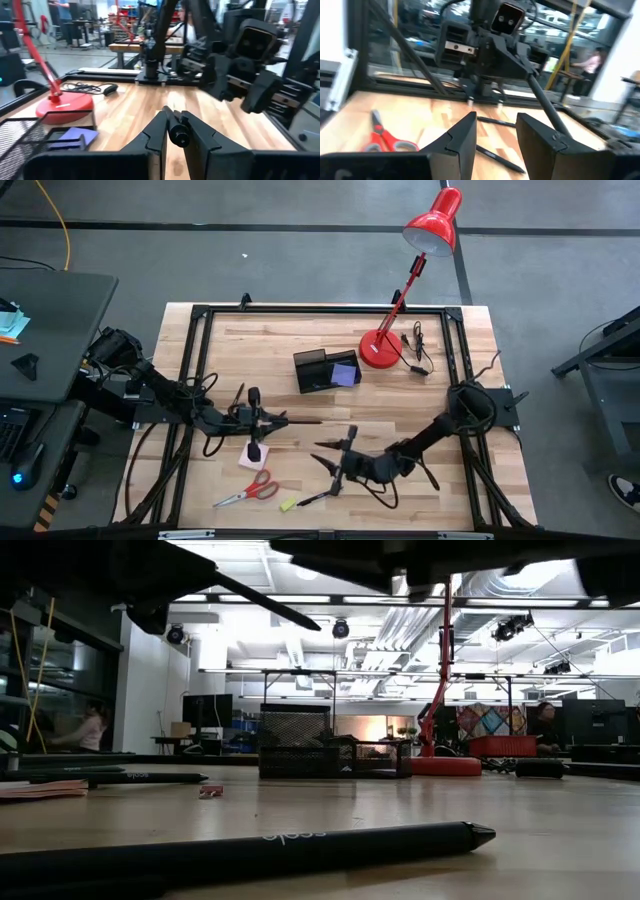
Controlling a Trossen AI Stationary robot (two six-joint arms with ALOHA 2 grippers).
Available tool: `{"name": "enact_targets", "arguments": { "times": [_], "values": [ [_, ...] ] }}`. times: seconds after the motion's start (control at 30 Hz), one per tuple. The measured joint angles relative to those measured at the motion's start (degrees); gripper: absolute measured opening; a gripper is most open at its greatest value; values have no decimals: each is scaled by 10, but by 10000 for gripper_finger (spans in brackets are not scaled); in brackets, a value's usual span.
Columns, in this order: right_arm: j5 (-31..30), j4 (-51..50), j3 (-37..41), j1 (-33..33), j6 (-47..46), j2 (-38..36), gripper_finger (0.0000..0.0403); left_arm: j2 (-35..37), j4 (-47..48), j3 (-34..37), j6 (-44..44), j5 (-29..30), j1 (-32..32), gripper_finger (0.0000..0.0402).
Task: Pick and place office supplies into organizer
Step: Put the black pen into the black desk organizer
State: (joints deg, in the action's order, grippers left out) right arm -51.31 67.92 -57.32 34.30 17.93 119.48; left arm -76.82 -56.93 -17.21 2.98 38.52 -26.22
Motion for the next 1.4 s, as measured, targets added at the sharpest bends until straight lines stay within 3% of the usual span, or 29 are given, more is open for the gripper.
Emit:
{"name": "enact_targets", "arguments": {
  "times": [0.3, 0.53, 0.9, 1.27, 1.4],
  "values": [
    [-117, 0, 0, 42, 36, 0, 129, 0, -1, 0, -13, 32, 1, 30],
    [-174, 1, 0, 52, 68, 0, 129, 0, 0, 0, -11, 29, 51, 23],
    [-191, 0, 0, 55, 78, 0, 129, 0, 1, 0, 14, -46, 174, 24],
    [-191, 0, 0, 55, 78, 0, 129, 3, 24, 0, 13, -21, 257, 25],
    [-190, 0, 0, 55, 78, 0, 129, 14, 98, -31, 15, -19, 275, 24]
  ]
}}
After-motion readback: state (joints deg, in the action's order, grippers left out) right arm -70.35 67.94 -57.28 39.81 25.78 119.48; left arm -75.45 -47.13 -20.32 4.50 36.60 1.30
